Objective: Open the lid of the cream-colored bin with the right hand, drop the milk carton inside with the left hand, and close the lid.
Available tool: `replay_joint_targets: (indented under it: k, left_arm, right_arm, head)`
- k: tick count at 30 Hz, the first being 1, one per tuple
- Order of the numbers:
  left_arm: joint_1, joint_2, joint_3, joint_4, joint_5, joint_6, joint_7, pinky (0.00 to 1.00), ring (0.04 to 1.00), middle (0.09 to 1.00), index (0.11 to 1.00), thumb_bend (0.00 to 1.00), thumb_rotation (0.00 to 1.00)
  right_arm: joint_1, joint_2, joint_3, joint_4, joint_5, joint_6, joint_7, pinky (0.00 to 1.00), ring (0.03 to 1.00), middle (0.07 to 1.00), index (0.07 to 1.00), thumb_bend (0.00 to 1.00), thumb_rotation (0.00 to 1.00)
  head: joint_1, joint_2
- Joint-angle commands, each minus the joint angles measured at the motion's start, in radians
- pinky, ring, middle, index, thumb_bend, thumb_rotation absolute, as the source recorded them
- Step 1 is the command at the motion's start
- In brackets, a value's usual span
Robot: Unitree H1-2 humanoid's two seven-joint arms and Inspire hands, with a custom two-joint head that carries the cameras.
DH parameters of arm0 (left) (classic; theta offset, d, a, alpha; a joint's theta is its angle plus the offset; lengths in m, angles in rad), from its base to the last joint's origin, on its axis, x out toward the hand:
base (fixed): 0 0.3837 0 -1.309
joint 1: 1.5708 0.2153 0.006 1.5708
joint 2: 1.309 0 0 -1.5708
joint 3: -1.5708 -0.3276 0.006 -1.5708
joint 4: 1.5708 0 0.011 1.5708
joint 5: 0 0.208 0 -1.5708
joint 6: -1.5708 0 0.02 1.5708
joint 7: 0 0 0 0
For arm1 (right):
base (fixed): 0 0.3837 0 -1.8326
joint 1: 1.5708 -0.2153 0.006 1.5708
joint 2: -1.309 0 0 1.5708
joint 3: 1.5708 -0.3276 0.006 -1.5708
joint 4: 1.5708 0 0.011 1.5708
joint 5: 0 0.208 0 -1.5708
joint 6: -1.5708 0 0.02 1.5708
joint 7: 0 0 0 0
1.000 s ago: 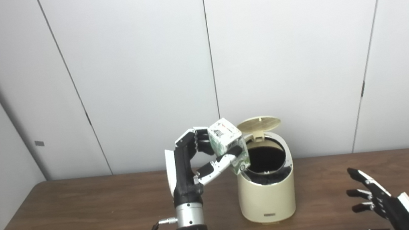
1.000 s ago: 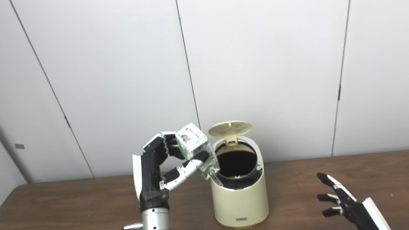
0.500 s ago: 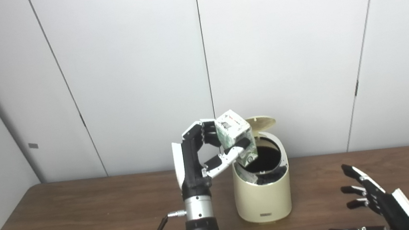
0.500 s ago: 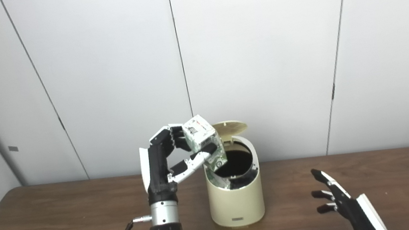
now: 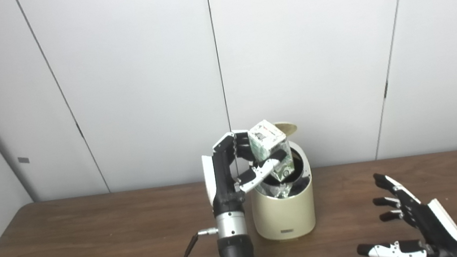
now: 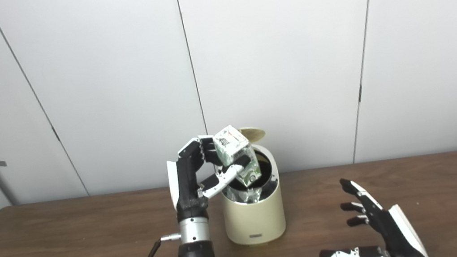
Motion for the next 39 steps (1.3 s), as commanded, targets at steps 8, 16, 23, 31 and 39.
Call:
replay_joint_targets:
  k: [8, 16, 23, 31, 39]
  left_arm:
    - [-0.112, 0.055, -0.160, 0.088, -0.029, -0.052, 0.167, 0.42, 0.448, 0.479, 0.506, 0.50, 0.00]
    - [-0.158, 0.124, -0.356, 0.168, -0.029, -0.052, 0.391, 0.44, 0.452, 0.481, 0.501, 0.50, 0.00]
    - [-0.201, 0.169, -0.514, 0.234, -0.029, -0.052, 0.574, 0.48, 0.456, 0.481, 0.500, 0.50, 0.00]
    - [-0.216, 0.190, -0.590, 0.253, -0.042, -0.052, 0.662, 0.47, 0.453, 0.478, 0.506, 0.50, 0.00]
    - [-0.213, 0.184, -0.567, 0.343, -0.004, -0.052, 0.562, 0.63, 0.698, 0.687, 0.531, 0.58, 0.04]
  right_arm:
    - [-0.015, -0.006, -0.008, -0.004, 0.007, -0.040, -0.022, 0.66, 0.799, 0.911, 0.906, 0.76, 0.18]
    - [-0.003, -0.006, -0.006, -0.016, 0.004, -0.038, -0.022, 0.65, 0.795, 0.909, 0.910, 0.75, 0.23]
    - [0.002, -0.006, -0.011, -0.009, 0.022, -0.047, -0.020, 0.67, 0.802, 0.915, 0.913, 0.74, 0.20]
    - [0.005, -0.014, -0.011, -0.007, 0.035, -0.055, -0.014, 0.68, 0.806, 0.920, 0.916, 0.74, 0.21]
    - [0.008, -0.011, -0.010, -0.023, 0.051, -0.037, -0.010, 0.69, 0.810, 0.920, 0.915, 0.74, 0.20]
  head:
    - [-0.007, 0.007]
    - [-0.010, 0.011]
    - [-0.010, 0.011]
    - [-0.008, 0.016]
    - [-0.004, 0.019]
